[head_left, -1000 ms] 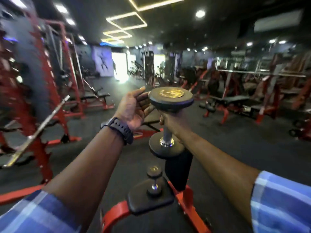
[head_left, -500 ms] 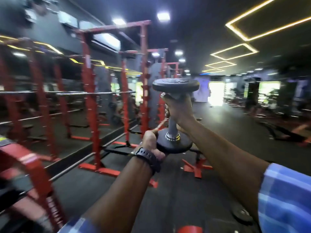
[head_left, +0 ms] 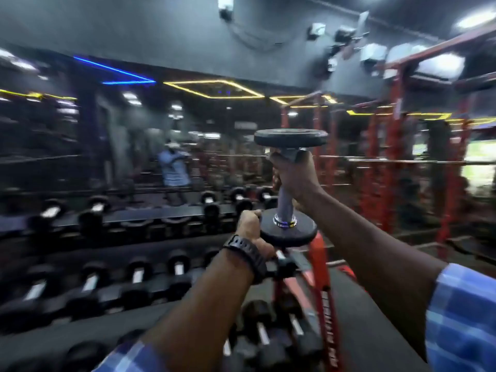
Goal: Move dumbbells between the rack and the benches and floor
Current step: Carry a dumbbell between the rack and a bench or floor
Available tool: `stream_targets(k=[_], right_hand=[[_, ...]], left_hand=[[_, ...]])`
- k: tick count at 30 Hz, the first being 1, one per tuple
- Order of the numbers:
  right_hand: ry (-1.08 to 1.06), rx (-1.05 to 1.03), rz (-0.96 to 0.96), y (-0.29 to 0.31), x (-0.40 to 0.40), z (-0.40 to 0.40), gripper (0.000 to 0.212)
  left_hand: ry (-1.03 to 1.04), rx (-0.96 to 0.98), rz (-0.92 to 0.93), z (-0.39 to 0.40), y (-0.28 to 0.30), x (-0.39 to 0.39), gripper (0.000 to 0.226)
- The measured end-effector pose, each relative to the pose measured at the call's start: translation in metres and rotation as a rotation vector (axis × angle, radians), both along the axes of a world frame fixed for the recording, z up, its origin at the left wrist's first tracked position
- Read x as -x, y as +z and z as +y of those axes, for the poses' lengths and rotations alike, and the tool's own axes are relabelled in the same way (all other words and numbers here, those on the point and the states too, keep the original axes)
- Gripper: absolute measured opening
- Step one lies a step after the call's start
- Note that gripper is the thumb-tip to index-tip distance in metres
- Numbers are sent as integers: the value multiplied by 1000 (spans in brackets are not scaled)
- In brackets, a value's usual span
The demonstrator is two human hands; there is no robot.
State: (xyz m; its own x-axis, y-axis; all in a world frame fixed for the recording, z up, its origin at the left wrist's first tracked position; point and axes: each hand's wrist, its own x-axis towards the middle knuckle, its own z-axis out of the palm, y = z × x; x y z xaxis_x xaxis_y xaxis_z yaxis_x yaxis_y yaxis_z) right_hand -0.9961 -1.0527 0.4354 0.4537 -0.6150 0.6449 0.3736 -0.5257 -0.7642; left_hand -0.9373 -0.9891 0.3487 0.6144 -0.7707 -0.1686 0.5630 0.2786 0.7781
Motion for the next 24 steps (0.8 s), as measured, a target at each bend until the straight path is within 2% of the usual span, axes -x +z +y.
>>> stream_targets(k=[7,9,11,16,21,24], right_hand=[[439,-97,7,-9,-210,180,15],[537,-86,25,-15,-265,232,11],[646,-103,33,-22,-311,278,11],[918,-140,79,-39,-429,384,18],[1131,-191,145,-44,-538,478,20],[1191,-206,179,-48,-602,537,22]], left_hand=[[427,-62,-79,200,-17,-186,51],[549,-53,-58,255,-23,-231,39],[682,-96,-33,304,-27,-265,47],[864,-22,143,403,-31,-347,43],[1085,-46,174,491,-32,-439,50],[1133,2,168,544,-39,-492,50]])
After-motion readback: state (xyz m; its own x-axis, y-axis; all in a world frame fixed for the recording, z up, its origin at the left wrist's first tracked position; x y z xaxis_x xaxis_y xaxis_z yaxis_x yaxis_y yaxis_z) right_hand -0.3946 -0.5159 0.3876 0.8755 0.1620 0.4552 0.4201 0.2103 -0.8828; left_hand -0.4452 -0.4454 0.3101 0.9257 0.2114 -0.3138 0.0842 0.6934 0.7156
